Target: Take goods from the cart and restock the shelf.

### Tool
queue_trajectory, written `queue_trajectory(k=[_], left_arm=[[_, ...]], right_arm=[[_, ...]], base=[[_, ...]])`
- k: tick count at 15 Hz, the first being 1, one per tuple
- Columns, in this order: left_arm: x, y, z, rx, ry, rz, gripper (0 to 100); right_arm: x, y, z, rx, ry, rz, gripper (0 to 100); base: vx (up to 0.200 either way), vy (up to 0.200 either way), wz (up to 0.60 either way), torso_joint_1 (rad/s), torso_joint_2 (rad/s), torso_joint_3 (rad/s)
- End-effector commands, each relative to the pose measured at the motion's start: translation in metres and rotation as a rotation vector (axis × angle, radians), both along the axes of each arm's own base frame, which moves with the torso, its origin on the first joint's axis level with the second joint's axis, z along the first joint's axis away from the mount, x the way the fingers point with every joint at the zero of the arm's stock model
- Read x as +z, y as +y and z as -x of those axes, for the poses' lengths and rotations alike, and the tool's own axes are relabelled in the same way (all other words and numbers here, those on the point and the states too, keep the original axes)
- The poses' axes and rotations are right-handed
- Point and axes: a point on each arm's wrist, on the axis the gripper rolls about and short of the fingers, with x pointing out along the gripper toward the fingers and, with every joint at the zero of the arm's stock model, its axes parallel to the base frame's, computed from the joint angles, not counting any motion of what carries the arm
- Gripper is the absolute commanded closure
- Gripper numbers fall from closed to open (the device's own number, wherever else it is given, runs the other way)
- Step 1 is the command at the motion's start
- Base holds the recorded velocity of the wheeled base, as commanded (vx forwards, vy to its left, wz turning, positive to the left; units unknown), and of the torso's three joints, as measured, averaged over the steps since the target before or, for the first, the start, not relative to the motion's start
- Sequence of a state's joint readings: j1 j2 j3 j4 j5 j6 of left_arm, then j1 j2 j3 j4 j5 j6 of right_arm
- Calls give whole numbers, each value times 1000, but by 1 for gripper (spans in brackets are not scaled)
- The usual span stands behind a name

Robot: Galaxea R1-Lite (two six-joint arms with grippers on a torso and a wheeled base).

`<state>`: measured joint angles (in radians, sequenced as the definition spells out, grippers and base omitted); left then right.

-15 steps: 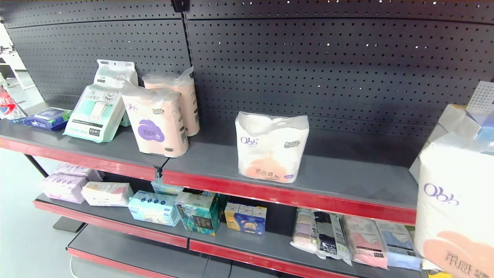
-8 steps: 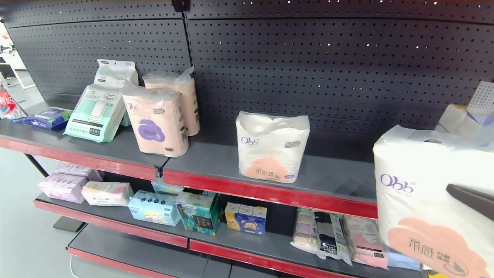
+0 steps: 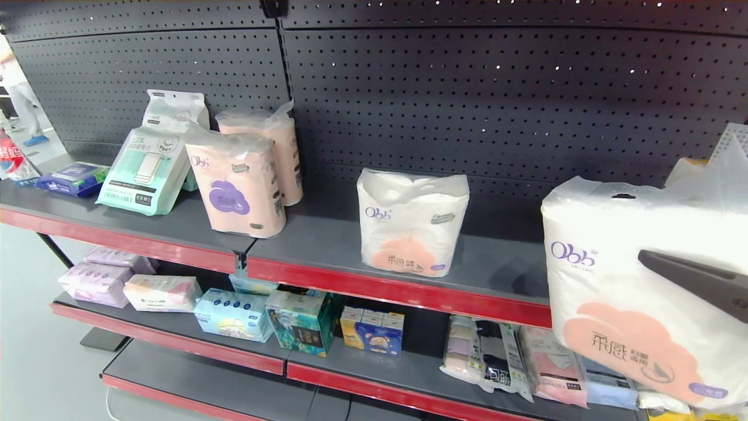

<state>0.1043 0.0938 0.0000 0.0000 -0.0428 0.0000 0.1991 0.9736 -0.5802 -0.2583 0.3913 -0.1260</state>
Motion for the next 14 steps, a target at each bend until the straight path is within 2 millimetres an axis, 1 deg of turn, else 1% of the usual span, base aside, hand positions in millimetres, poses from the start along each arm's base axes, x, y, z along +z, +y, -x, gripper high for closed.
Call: queue_trajectory(k=[1, 7, 10, 12, 14], left_arm=[[0, 0, 0, 0, 3, 0, 0], [0, 0, 0, 0, 3, -1, 0], [0, 0, 0, 0, 3, -1, 0], [0, 0, 0, 1, 3, -1, 0], [0, 0, 0, 0, 3, -1, 0]], right_arm=[[-4, 1, -7, 0, 32, 3, 100], [-4, 1, -7, -9, 37, -2, 100], [-3, -1, -13, -29, 40, -1, 100], [-4, -2, -4, -29, 24, -4, 100], [-9, -4, 4, -33, 23, -4, 100]], base=[[0, 0, 0, 0, 0, 0], [0, 0, 0, 0, 0, 0], [0, 0, 0, 0, 0, 0], [0, 0, 0, 0, 0, 0], [0, 0, 0, 0, 0, 0]])
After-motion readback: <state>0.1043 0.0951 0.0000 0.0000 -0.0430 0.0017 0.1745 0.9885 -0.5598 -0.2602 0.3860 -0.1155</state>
